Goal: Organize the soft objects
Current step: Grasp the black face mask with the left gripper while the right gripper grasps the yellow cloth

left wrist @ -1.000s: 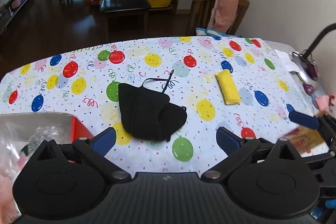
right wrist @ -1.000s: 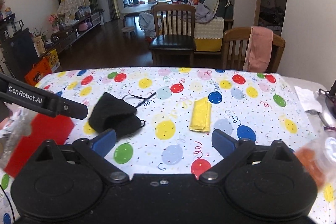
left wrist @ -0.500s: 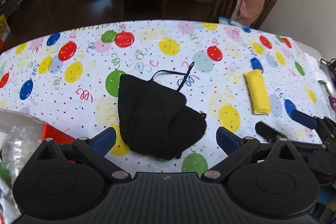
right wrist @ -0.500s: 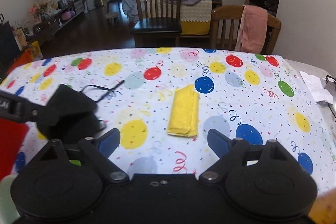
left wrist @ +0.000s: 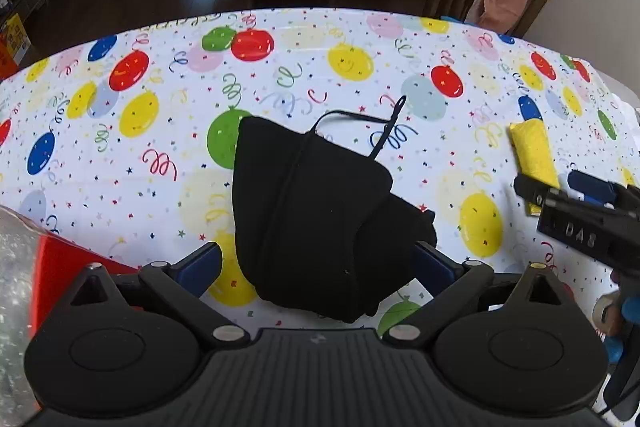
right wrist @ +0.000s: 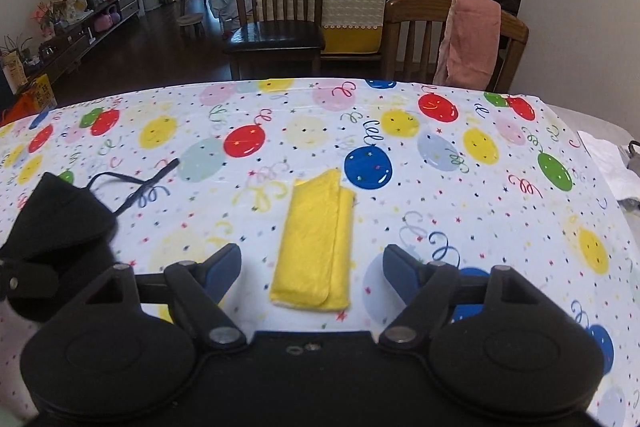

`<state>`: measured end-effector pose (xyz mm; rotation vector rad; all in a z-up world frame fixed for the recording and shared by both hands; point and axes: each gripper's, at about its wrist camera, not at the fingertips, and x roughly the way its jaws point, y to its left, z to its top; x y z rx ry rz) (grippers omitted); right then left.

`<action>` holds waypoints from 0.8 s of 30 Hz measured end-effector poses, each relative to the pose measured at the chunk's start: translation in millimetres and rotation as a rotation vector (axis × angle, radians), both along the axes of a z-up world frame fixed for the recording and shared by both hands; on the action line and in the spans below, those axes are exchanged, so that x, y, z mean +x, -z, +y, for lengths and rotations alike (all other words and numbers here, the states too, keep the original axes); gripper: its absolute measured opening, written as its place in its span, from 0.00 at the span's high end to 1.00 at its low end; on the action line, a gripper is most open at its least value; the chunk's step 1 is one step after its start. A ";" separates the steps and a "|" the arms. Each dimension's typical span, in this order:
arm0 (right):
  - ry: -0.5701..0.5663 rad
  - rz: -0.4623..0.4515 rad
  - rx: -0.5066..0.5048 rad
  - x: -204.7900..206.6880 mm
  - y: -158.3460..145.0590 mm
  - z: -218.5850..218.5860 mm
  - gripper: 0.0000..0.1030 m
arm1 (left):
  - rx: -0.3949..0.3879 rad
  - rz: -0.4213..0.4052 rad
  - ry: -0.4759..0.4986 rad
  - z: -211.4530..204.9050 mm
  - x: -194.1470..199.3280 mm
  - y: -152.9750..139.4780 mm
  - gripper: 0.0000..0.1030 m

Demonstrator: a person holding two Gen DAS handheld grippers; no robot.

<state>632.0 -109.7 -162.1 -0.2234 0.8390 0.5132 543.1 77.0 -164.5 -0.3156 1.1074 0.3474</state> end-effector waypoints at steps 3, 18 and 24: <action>-0.001 0.004 -0.003 6.2 3.1 2.4 0.33 | -0.005 0.009 -0.001 -0.1 0.4 6.1 0.08; -0.004 -0.011 -0.010 5.2 6.8 6.6 0.64 | 0.020 0.052 -0.009 2.7 0.4 16.1 0.60; 0.006 -0.004 0.002 -0.8 6.0 3.3 0.64 | 0.032 0.049 -0.022 2.6 -2.6 13.1 0.70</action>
